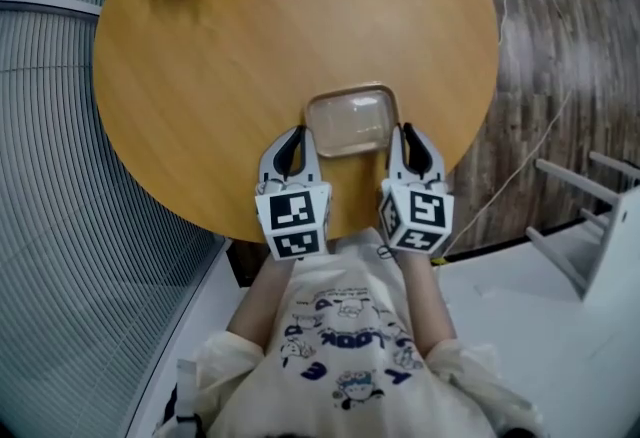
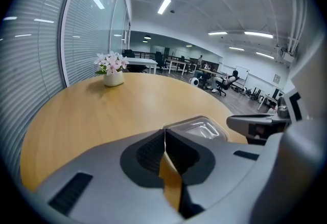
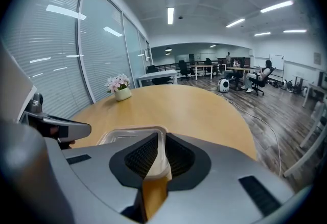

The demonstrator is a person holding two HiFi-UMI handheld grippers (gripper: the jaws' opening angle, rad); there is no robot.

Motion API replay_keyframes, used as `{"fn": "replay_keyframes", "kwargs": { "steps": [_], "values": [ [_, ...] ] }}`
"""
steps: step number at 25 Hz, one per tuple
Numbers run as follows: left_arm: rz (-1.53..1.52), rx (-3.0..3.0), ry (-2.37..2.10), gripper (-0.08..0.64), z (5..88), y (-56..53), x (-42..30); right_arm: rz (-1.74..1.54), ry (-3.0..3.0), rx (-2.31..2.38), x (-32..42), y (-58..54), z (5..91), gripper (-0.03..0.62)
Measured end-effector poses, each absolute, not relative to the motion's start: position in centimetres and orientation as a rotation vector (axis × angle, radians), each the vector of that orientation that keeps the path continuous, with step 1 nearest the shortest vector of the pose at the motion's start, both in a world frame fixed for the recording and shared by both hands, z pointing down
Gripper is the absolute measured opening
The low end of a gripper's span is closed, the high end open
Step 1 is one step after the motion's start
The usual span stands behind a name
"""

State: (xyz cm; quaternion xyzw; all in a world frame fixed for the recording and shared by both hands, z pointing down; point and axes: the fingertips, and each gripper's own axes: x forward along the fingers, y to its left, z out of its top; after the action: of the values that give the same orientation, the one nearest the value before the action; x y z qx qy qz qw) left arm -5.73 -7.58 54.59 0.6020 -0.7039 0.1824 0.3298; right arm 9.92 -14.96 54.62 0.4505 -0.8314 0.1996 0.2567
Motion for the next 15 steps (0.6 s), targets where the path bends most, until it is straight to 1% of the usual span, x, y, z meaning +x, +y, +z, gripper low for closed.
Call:
{"fn": "replay_keyframes", "kwargs": {
  "steps": [11, 15],
  "values": [
    [0.517, 1.551, -1.806, 0.006, 56.8, -8.0, -5.2, 0.565, -2.197, 1.227, 10.6, -15.5, 57.1, 0.029],
    [0.515, 1.527, -1.810, 0.032, 57.4, -8.0, -5.0, 0.564, -2.194, 1.212, 10.8, -15.5, 57.7, 0.029]
  ]
}}
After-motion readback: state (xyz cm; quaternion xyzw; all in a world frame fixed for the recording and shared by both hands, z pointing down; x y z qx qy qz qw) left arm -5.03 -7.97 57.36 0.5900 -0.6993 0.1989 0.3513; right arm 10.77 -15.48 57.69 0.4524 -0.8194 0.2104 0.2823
